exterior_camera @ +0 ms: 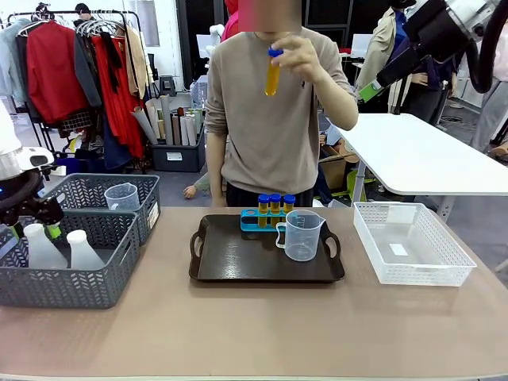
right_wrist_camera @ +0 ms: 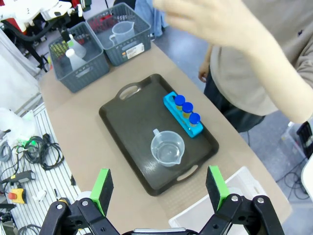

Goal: Prepare the laboratory tools.
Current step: Pick up one Small flask and place it on the Handle tray.

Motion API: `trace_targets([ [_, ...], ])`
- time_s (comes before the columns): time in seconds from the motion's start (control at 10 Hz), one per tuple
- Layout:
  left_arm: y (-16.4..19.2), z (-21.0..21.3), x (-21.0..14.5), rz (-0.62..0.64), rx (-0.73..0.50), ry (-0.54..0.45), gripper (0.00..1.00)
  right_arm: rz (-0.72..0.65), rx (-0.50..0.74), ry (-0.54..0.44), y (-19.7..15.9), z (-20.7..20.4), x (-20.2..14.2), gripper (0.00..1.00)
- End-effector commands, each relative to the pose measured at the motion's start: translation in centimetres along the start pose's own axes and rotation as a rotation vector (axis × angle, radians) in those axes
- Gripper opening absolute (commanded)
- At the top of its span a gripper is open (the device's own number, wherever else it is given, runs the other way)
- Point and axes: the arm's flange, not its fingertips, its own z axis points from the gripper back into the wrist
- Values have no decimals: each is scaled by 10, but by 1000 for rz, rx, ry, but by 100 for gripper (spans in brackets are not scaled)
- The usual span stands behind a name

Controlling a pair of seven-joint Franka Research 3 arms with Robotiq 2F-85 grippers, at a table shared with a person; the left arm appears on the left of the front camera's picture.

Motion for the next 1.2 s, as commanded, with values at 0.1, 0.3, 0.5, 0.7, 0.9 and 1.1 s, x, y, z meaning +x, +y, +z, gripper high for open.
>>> trace_targets([
  [0.1, 6, -2, 15, -18, -34, -23, 100, 3, 8, -4, 0, 2, 1, 100],
  [0.3, 10, 1, 9, -7, -46, -17, 81, 3, 8, -4, 0, 2, 1, 100],
  [0.5, 12, 3, 3, 9, -49, -17, 41, 3, 8, -4, 0, 2, 1, 100],
  [0.7, 15, 6, -2, 18, -45, -17, 2, 3, 8, -4, 0, 2, 1, 100],
  [0.9, 14, 6, -2, 18, -44, -20, 0, 3, 8, -4, 0, 2, 1, 100],
  [1.1, 9, 16, -4, 14, -47, -24, 0, 3, 8, -4, 0, 2, 1, 100],
])
